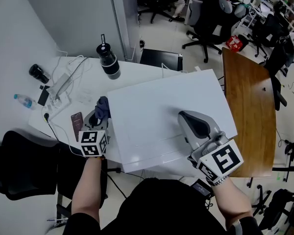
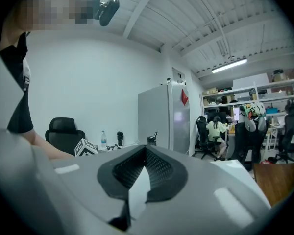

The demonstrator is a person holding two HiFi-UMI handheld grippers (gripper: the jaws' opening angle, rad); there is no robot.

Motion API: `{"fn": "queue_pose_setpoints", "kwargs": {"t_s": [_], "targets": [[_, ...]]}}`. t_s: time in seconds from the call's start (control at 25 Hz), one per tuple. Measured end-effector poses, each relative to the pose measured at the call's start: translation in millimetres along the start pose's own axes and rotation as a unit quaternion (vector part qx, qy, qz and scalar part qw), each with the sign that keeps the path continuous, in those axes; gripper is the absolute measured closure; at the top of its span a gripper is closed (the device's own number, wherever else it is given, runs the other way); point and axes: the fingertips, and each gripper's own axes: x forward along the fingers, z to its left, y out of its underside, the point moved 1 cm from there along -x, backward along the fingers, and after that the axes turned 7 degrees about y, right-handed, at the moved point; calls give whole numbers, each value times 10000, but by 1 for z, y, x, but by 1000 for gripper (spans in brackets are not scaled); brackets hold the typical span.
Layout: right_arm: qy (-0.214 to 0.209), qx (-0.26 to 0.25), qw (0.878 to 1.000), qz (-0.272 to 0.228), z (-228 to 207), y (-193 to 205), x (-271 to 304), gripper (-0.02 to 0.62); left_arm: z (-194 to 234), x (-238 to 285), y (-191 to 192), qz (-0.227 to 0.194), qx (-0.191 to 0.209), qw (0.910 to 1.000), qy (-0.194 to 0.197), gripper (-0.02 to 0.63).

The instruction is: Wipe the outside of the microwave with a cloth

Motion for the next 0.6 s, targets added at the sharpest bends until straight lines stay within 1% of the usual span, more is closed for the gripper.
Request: {"fn": "queue_pose_setpoints", "kwargs": {"t_s": [0.24, 0.44, 0.6], "targets": [[-99, 42, 9999, -48, 3, 0, -22, 595, -14, -42, -17, -231, 32, 9995, -224, 522], [-402, 53, 9991, -145, 9, 0, -54, 595, -33, -99, -27, -381, 68, 9968, -702, 522], [-632, 71, 9978, -205, 13, 3, -89, 595, -63, -149, -31, -494, 89, 9933, -1039, 520]]}}
